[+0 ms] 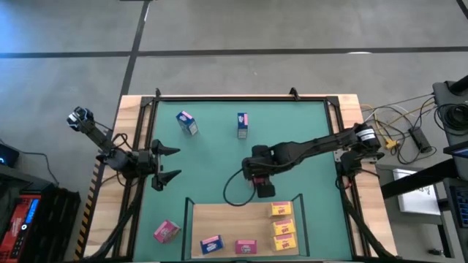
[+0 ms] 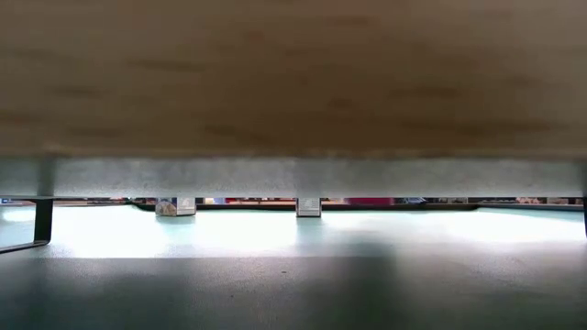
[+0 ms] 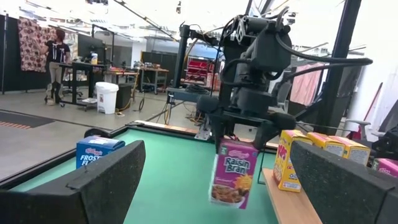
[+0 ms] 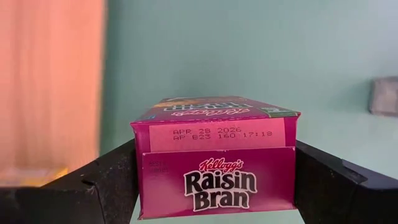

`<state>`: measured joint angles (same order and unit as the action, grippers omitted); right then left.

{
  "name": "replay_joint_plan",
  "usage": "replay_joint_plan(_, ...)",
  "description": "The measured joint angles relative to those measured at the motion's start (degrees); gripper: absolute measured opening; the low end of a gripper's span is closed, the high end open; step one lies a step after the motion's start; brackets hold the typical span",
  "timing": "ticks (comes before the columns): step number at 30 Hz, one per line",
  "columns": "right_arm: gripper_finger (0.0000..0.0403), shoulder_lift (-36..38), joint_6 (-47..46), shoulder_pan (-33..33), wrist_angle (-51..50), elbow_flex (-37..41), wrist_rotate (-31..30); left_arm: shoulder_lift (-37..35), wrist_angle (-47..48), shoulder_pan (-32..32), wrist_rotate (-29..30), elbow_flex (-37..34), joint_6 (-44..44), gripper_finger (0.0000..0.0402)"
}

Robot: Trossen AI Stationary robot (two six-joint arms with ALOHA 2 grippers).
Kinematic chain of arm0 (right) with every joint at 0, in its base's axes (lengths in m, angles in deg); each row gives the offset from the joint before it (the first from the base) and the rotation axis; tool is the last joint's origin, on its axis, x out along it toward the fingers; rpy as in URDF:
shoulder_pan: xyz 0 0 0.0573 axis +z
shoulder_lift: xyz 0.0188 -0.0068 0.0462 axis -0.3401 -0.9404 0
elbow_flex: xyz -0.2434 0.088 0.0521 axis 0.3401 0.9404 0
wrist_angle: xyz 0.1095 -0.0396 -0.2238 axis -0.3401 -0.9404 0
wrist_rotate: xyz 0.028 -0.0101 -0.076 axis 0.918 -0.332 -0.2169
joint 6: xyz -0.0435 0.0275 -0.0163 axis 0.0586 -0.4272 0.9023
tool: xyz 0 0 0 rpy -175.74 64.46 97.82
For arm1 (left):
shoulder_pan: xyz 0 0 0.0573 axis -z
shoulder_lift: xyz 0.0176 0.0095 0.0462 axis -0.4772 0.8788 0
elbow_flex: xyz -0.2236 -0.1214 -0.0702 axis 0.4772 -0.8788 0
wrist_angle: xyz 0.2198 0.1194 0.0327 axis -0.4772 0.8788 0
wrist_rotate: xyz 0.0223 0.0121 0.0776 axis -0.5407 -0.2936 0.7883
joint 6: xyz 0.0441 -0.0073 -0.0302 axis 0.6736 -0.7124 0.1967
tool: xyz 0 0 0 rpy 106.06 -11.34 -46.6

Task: Stack cereal on shelf
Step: Put the right violet cereal box on the shelf aligned with the other violet cereal box

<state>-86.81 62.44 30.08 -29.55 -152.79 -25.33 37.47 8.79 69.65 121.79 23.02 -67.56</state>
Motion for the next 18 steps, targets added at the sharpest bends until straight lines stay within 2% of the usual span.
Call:
replay_joint_plan(10,0.0327,-0.17,19.38,0.04,3.28,0.0,8.05,0.11,-0.02,0.0,0.02,0.0,0.0,0.0384)
replay_joint_plan(18,0.0318,-0.17,25.76,0.02,6.42,0.0,8.89,0.17,-0.02,0.0,0.02,0.0,-0.01,0.0384)
